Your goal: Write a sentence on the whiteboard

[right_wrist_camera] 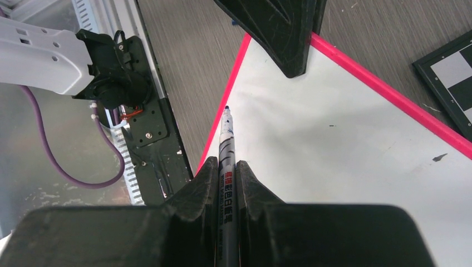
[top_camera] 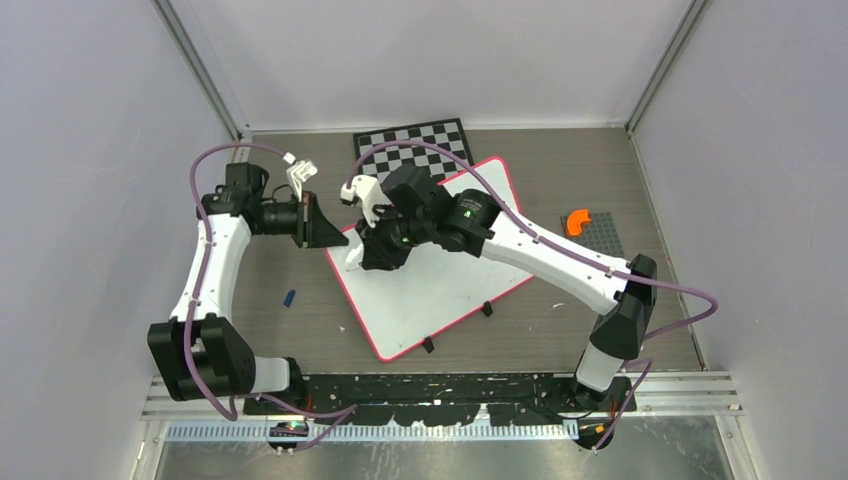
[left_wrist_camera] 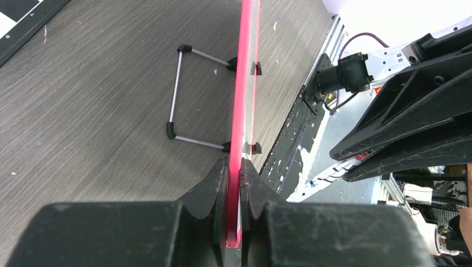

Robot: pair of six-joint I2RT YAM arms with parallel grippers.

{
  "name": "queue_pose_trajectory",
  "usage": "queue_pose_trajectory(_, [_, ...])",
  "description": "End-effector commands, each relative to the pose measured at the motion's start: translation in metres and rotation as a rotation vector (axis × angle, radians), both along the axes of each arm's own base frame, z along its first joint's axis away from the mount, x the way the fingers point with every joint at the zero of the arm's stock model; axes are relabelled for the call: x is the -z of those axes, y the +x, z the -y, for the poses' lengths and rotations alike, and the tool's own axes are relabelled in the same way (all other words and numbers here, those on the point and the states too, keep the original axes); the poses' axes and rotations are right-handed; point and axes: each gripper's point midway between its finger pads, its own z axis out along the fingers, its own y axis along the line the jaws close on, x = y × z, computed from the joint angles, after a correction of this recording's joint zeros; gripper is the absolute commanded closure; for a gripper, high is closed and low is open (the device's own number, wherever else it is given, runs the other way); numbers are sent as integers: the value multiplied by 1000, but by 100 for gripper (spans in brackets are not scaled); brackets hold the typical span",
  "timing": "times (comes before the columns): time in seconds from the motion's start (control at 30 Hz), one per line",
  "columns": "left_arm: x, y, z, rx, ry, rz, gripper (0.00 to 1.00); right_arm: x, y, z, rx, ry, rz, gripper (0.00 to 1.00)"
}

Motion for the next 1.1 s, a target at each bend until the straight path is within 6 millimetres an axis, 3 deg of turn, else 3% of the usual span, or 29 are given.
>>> queue_pose_trajectory(0.0, [17,3,-6,10,59,-5,100,-28,-2,-3,-11,84,48,100])
queue_pose_trajectory(0.53, [17,2,-6,11,60,-16,100,-14,5,-14,-18,70,49,100])
queue_pose_trajectory(1.07, [17,1,-6,12,61,-15,100,15,7,-15,-20,22,33,100])
